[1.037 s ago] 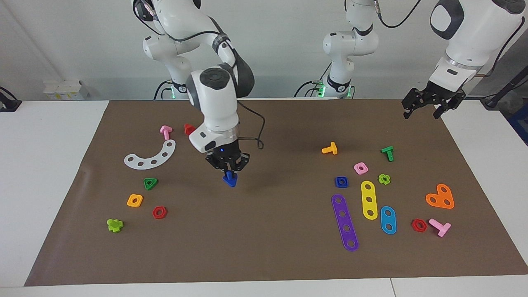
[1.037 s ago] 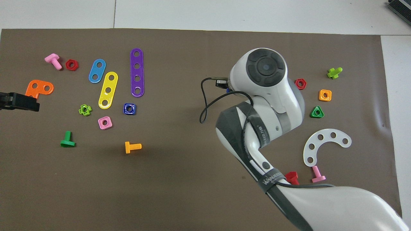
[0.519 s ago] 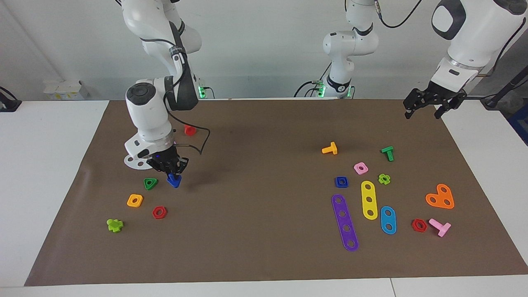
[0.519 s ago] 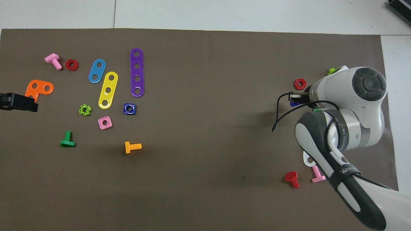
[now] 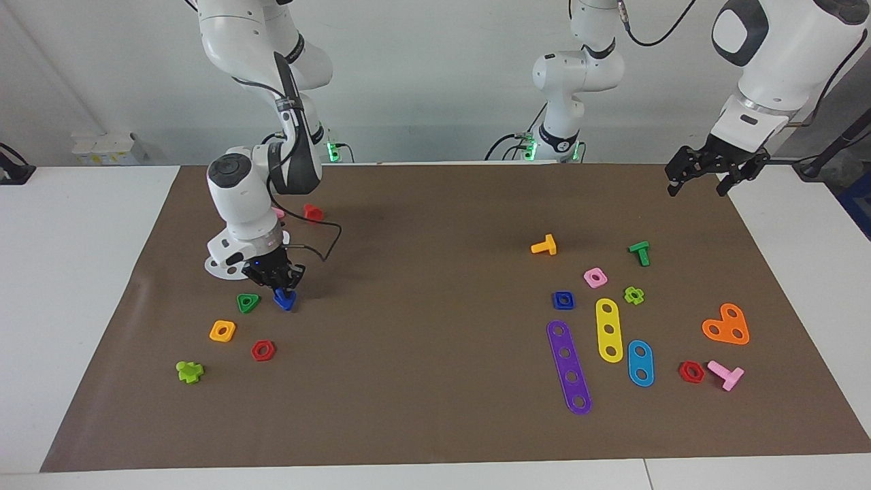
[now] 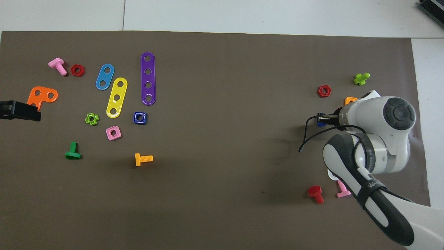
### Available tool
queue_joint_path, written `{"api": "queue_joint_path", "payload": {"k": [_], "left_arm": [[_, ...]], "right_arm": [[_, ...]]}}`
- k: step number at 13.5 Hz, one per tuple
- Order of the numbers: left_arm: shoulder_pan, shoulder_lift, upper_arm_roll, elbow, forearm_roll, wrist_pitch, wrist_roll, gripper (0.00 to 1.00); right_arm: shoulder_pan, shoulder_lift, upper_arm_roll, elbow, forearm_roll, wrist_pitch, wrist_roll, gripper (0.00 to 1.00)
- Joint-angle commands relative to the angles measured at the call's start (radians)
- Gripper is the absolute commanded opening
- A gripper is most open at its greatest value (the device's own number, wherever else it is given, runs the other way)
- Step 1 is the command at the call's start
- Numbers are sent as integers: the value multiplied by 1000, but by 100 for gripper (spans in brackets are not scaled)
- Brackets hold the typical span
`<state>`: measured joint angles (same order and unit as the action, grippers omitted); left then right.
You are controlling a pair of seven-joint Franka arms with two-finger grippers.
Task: Unscrew and place screws in storage area
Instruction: 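Place the blue nut beside the green triangle and open the right gripper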
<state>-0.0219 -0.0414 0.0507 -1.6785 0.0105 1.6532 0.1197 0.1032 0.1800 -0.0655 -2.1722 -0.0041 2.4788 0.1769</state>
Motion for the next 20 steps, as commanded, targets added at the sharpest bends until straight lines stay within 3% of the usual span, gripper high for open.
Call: {"api": "queue_joint_path", "payload": {"k": [1,2,3,7,16,19,20], "left_arm": [[-7,-23,5,-27,20,7,-11,100],[-7,-25,5,-27,20,7,-11,100],[-7,-25,5,-27,20,7,-11,100],[-7,-23,5,-27,20,7,-11,100],[-7,-25,5,-27,20,7,-11,100],[-7,-23,5,-27,20,7,-11,100],[-7,-23,5,-27,20,7,-11,100]], "right_arm": [[-20,-1,13,-20,26,26,-40,0],[-17,0,13,-20,27,26,-27,63],[-13,0,13,-17,27,23,-17,100],[-2,-43,13,70,26,-64,39,100],[-74,-189,-2,552,15,-887,-34,100],[-83,-229,0,624,21,-1024,-93,100],[-82,-241,1,603,19,-1023,-93,100]]}}
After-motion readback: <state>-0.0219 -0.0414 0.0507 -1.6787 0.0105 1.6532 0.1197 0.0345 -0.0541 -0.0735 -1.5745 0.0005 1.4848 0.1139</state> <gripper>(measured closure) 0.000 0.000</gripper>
